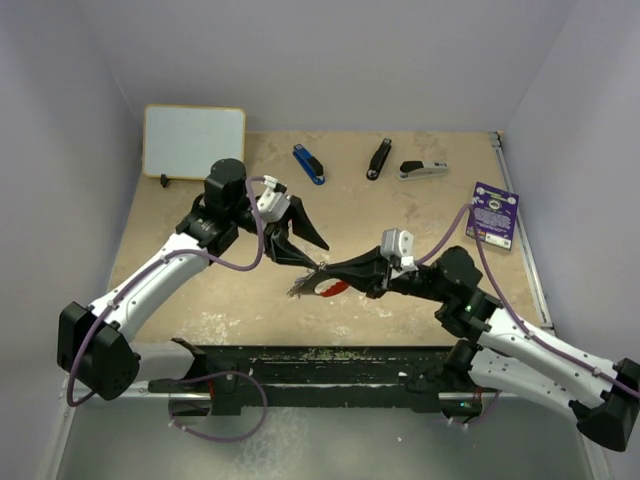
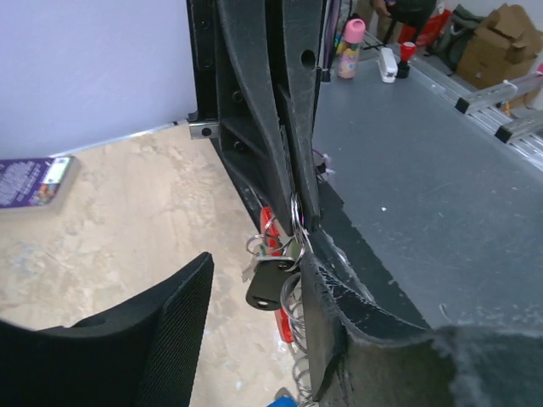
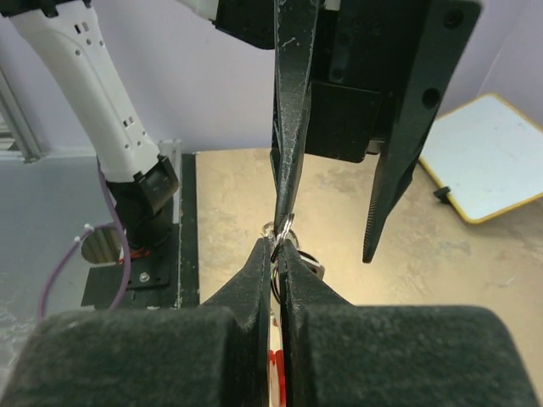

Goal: Put the keys on the keyring

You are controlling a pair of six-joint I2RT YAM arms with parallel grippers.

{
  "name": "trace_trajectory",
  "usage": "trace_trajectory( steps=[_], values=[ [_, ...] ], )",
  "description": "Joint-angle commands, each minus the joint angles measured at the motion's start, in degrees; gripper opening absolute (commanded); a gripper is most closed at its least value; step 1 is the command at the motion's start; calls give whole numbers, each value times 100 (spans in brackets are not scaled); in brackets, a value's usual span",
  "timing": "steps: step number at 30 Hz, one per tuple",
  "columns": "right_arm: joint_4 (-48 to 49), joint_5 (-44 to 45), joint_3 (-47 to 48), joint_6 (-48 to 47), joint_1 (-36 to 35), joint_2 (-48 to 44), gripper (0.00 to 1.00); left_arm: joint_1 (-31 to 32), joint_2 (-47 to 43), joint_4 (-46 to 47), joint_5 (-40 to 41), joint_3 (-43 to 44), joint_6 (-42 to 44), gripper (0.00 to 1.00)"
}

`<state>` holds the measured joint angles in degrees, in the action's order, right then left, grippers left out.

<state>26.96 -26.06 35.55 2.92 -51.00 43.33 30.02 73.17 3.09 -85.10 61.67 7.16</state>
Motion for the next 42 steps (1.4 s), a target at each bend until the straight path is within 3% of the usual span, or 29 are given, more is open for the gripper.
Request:
trace_trajectory(
  steps=[1, 16, 31, 33, 34, 35, 36, 39, 42],
  values=[
    [660, -141, 217, 85, 17, 238, 0, 47, -173, 645, -467, -282, -671, 52],
    [1314, 160, 45, 238, 11, 288, 0, 279, -524, 1244, -213, -1049, -971, 54],
    [1847, 362, -170, 463, 11, 511, 0, 415, -453, 1943, 55, -1203, -1306, 51],
    [1769, 662, -237, 433, 11, 493, 0, 379, -431, 1597, 360, -1184, -953, 38],
    [1657, 878, -251, 399, 11, 466, 0, 265, -409, 1226, 574, -1117, -609, 26],
    [1494, 1103, -256, 382, 11, 401, 0, 117, -339, 931, 788, -1018, -278, 9],
    [1248, 1549, -249, 477, 11, 279, 0, -156, -245, 723, 1102, -857, -78, 4],
    [6, 2774, -44, 863, 11, -81, 6, -811, 120, -862, 1431, -5, 1169, 13],
    [-1861, 3335, 501, 1246, 11, 153, 21, -1247, 473, -2576, 2412, 818, 2440, 20]
  ],
)
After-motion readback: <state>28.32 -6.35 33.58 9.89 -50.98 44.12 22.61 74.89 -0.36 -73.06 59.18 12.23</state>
